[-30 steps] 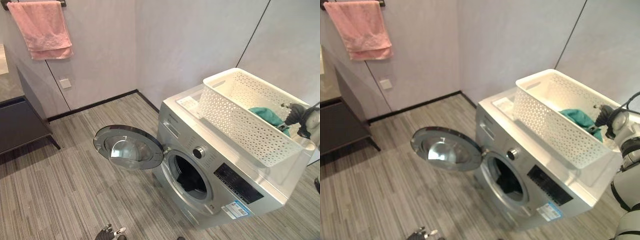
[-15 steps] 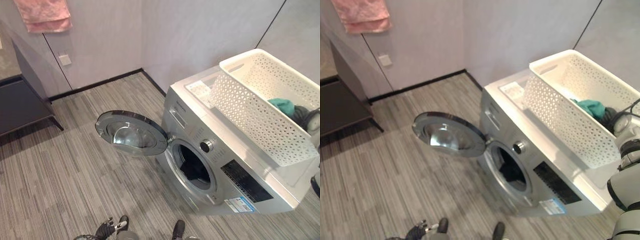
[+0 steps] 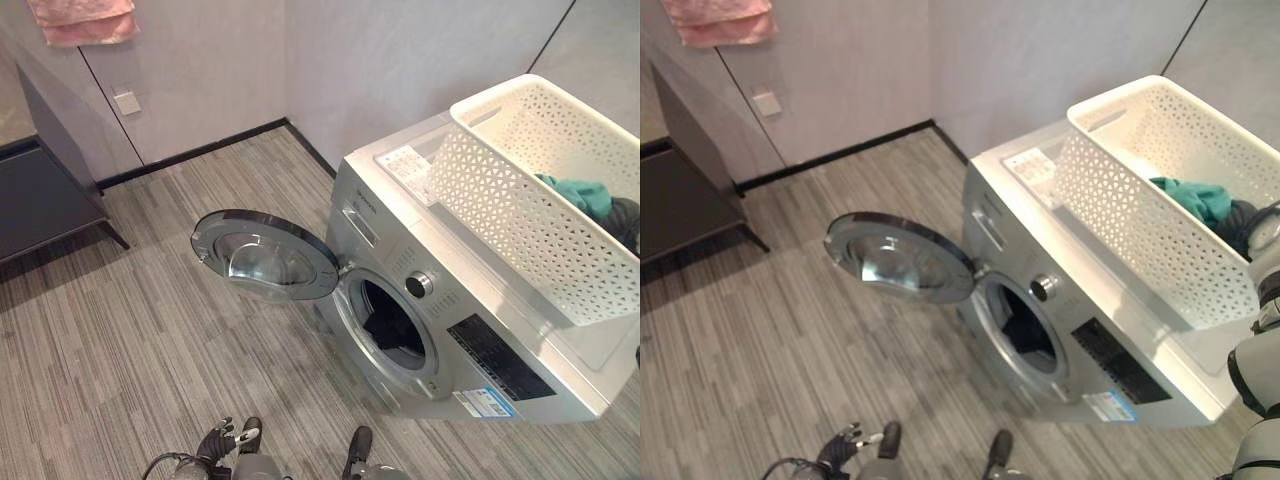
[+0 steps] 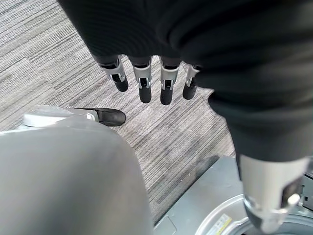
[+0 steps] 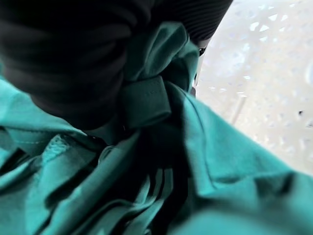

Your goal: Grab the laundry basket,head to the washer,open it,put in the laundry and shut it.

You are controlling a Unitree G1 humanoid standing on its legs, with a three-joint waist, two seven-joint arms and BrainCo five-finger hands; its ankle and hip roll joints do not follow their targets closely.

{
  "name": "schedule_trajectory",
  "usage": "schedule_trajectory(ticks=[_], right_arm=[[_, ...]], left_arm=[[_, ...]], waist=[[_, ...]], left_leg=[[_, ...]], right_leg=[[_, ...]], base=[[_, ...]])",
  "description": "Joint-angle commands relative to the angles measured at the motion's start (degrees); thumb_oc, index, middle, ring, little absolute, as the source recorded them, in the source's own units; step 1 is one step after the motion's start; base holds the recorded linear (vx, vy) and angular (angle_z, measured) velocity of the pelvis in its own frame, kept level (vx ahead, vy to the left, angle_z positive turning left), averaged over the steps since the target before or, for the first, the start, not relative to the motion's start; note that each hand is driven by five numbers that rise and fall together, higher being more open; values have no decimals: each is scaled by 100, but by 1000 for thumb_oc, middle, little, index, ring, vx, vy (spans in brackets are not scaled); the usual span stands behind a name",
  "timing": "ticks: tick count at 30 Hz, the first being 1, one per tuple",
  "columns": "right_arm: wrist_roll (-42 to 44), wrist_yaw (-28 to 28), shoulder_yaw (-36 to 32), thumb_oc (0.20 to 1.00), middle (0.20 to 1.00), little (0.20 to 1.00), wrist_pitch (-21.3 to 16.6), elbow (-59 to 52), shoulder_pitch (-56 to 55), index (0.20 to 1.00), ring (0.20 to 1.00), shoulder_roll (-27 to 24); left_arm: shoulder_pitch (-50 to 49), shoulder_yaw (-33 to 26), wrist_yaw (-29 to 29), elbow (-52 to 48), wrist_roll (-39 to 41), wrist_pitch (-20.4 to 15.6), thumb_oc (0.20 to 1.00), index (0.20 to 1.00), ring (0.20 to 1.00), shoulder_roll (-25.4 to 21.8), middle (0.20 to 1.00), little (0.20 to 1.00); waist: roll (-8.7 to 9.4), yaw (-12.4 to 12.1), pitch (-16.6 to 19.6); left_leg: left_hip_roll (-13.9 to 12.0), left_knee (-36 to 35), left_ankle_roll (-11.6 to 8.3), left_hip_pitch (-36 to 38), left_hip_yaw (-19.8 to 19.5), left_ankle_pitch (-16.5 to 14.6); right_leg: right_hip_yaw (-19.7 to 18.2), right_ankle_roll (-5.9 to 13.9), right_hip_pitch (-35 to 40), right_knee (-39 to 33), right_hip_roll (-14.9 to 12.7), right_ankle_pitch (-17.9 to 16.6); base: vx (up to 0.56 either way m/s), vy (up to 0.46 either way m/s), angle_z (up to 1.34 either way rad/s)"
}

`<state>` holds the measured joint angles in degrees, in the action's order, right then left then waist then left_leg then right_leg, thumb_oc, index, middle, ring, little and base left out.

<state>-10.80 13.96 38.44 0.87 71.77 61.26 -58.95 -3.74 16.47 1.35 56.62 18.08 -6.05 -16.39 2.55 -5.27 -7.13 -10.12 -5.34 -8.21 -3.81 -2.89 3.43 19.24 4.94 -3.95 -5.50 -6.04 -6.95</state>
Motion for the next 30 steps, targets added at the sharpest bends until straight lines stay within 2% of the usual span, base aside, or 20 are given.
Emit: schedule_trajectory(ticks=[1,7,8,10,12,14,16,17,18,19,20,21,24,26,30], right_arm=[[383,-374,237,200,200,200,-2,371,88,200,200,197],[875,-921,-217,200,200,200,-110,192,263,200,200,-56],[1114,-1190,-427,200,200,200,-183,65,317,200,200,-205],[1220,-1309,-517,200,200,200,-217,10,352,200,200,-260],[1503,-1668,-731,200,200,200,-306,-238,593,200,200,-412],[1555,-1737,-800,200,200,200,-341,-484,588,200,200,-450],[1262,-2150,-907,200,200,200,-326,-1223,661,200,200,-610],[1261,-2150,-913,200,200,200,-325,-1226,655,200,200,-611],[1093,-2376,-1019,200,200,200,-284,-1488,665,200,200,-648],[826,-2883,-1343,200,200,200,-202,-2018,649,200,200,-640],[560,-3164,-1561,200,200,200,-125,-2399,555,200,200,-644],[541,-3170,-1615,200,200,200,-102,-2440,500,200,200,-639],[33,-3737,-2350,200,200,200,87,-3379,70,200,200,-605],[-362,-4148,-3095,200,200,200,249,-4144,-455,200,200,-502],[-665,-4355,-3730,200,200,200,320,-4901,-1011,200,200,-353]], left_arm=[[242,248,-24,107,8,-130,1000,1000,1000,-27,1000,1000],[307,146,-100,223,-99,-168,1000,1000,1000,-38,1000,1000],[336,110,-136,280,-172,-196,1000,1000,1000,-24,1000,1000],[338,97,-153,296,-198,-206,1000,1000,1000,-33,1000,1000],[346,24,-218,420,-237,-226,1000,1000,1000,-45,1000,1000],[340,-15,-246,464,-252,-224,1000,1000,1000,-47,1000,1000],[305,-114,-306,493,-325,-213,1000,1000,1000,-39,1000,1000],[305,-113,-306,493,-325,-213,1000,1000,1000,-41,1000,1000],[285,-152,-332,522,-354,-213,1000,1000,1000,-24,1000,1000],[261,-231,-403,589,-412,-180,1000,1000,1000,16,1000,1000],[240,-290,-454,603,-425,-145,1000,1000,1000,14,1000,1000],[237,-290,-456,601,-428,-142,1000,1000,1000,5,1000,1000],[203,-381,-535,651,-544,-70,1000,1000,1000,49,1000,1000],[165,-427,-578,633,-682,-19,1000,1000,1000,77,1000,1000],[132,-449,-598,620,-824,15,1000,1000,1000,106,1000,1000]], waist=[[267,-61,-82],[318,19,16],[352,65,91],[370,74,121],[422,139,225],[437,164,250],[464,243,333],[466,241,332],[459,271,366],[432,319,409],[423,331,423],[431,325,420],[372,366,453],[320,406,476],[296,439,496]], left_leg=[[-163,34,-32,205,378,-178],[-153,34,-20,347,415,-256],[-148,34,-13,427,445,-303],[-151,34,-9,467,455,-323],[-153,34,2,585,489,-385],[-158,34,9,640,510,-406],[-165,34,27,767,570,-472],[-165,34,27,769,571,-472],[-167,34,35,818,607,-499],[-171,34,55,890,650,-548],[-172,35,68,935,677,-574],[-174,34,67,943,681,-577],[-168,58,113,1030,721,-639],[-151,61,143,1096,741,-688],[-119,65,181,1149,796,-726]], right_leg=[[-199,259,230,96,-327,651],[-226,281,355,98,-340,661],[-238,291,413,109,-339,673],[-240,295,449,112,-344,676],[-257,310,524,145,-349,691],[-277,312,551,164,-349,702],[-337,317,622,200,-347,726],[-338,317,624,200,-347,726],[-362,324,646,213,-348,735],[-406,324,677,224,-346,747],[-443,325,692,234,-348,754],[-447,325,696,237,-346,756],[-510,320,731,285,-345,795],[-558,322,750,305,-360,806],[-615,342,754,312,-389,783]], base=[[0,0,0],[0,0,0],[22,11,-4],[15,3,1],[36,16,2],[6,6,-2],[24,14,-4],[27,21,-11],[33,22,-16],[48,28,-26],[34,17,-19],[25,14,-14],[29,24,-14],[30,32,-7],[2,25,-2]])
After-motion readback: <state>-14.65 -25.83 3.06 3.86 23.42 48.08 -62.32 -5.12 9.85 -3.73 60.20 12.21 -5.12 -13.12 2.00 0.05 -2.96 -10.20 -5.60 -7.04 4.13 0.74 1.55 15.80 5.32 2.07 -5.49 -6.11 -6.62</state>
